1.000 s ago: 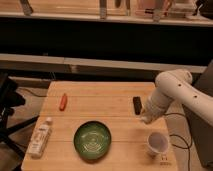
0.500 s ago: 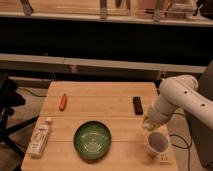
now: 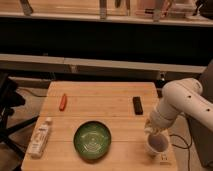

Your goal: Place the white sponge in the ceramic cup

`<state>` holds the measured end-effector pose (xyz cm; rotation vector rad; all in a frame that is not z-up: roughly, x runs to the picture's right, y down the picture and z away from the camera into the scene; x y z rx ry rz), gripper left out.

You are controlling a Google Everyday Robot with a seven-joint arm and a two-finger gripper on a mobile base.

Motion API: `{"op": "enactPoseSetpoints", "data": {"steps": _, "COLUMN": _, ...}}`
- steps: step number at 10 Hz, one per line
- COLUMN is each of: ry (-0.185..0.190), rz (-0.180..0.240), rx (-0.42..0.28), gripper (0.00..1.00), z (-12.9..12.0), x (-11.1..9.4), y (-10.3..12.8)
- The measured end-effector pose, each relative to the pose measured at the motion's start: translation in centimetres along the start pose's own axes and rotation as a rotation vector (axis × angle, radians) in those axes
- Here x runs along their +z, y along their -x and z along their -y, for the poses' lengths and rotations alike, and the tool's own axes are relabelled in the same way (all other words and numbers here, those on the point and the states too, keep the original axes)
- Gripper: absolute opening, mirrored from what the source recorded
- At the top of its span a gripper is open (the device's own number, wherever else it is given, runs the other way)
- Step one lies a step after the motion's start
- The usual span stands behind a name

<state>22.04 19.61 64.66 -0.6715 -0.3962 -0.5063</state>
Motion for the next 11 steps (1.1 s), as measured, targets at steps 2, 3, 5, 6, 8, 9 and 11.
{"op": "enactPoseSetpoints", "data": {"steps": 2, "ry": 0.002, "rz": 0.001, "rx": 0.003, "gripper": 0.02, "z": -0.8, "x": 0.1, "y": 0.0}}
{"op": "enactPoseSetpoints", "data": {"steps": 3, "ry": 0.004, "rz": 0.002, "rx": -0.001, "gripper": 0.02, "z": -0.9, "x": 0.2, "y": 0.1}}
{"op": "enactPoseSetpoints", "data": {"steps": 5, "ry": 0.003, "rz": 0.002, "rx": 0.003, "gripper": 0.02, "z": -1.1, "x": 0.3, "y": -0.2}}
{"op": "enactPoseSetpoints", "data": {"steps": 6, "ry": 0.005, "rz": 0.003, "rx": 0.004, "gripper": 0.02, "z": -1.2, "x": 0.3, "y": -0.4}}
{"op": "enactPoseSetpoints", "data": {"steps": 8, "ry": 0.009, "rz": 0.005, "rx": 0.005, "gripper": 0.02, "z": -1.6, "x": 0.4, "y": -0.5}}
{"op": "enactPoseSetpoints", "data": {"steps": 9, "ry": 0.010, "rz": 0.005, "rx": 0.004, "gripper": 0.07, "z": -1.7, "x": 0.5, "y": -0.6}}
{"op": "enactPoseSetpoints", "data": {"steps": 11, "ry": 0.012, "rz": 0.006, "rx": 0.003, "gripper": 0.11, "z": -2.0, "x": 0.6, "y": -0.6}}
